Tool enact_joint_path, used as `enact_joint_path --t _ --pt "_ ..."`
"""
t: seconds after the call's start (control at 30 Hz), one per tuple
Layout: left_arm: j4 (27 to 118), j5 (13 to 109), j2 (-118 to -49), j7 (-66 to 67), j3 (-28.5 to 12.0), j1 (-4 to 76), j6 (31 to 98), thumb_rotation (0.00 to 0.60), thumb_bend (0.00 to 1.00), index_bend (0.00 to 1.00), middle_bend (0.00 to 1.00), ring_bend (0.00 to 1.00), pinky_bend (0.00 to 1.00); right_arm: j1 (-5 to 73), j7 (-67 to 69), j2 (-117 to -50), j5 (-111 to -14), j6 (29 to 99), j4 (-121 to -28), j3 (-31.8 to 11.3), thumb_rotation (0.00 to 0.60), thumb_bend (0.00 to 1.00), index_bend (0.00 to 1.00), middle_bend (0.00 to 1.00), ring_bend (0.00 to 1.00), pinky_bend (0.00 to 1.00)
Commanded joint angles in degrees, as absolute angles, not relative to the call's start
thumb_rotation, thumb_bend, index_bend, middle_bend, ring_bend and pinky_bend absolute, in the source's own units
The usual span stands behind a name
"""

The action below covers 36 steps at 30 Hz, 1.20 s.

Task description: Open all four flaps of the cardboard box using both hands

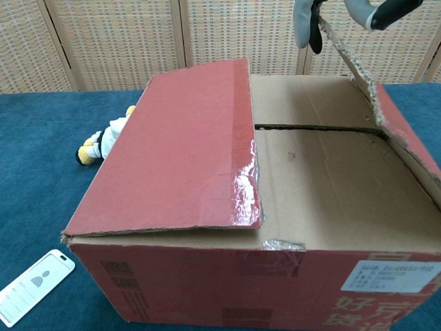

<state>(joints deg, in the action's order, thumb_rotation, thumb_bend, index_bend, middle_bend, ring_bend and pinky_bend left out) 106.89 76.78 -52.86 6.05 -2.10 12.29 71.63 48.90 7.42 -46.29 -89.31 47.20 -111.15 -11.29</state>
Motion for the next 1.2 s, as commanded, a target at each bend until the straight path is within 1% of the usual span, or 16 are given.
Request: enact_joint_path --t 0.03,0.2,0.53,1.2 --pt "106.9 76.8 -52.8 6.0 -2.1 12.2 71.8 0.508 0.12 0.02 0.00 0.00 0.00 48.4 6.7 -44.9 -88.5 47.1 -111.8 -11.4 0.600 1.00 0.40 0.46 0.04 0.00" --pt "106.9 76.8 -52.9 6.5 -2.1 12.1 72.2 0.511 0.12 0.02 0.00 0.00 0.00 47.7 6.4 -43.2 -87.9 47.3 -112.5 -11.6 0.600 1.00 0.40 0.46 0.04 0.00" --pt "107.1 77.5 -52.9 7.0 -2.1 12.0 73.0 0.510 0.12 0.02 0.00 0.00 0.00 45.1 6.1 -37.5 -86.9 48.8 -113.5 -12.0 0.600 1.00 0.41 0.46 0.04 0.00" --pt "107.6 77.5 -53.6 8.9 -2.3 12.4 73.3 0.511 0.12 0.02 0.00 0.00 0.00 41.0 7.0 -32.4 -86.4 49.9 -112.7 -12.0 0.600 1.00 0.41 0.46 0.04 0.00"
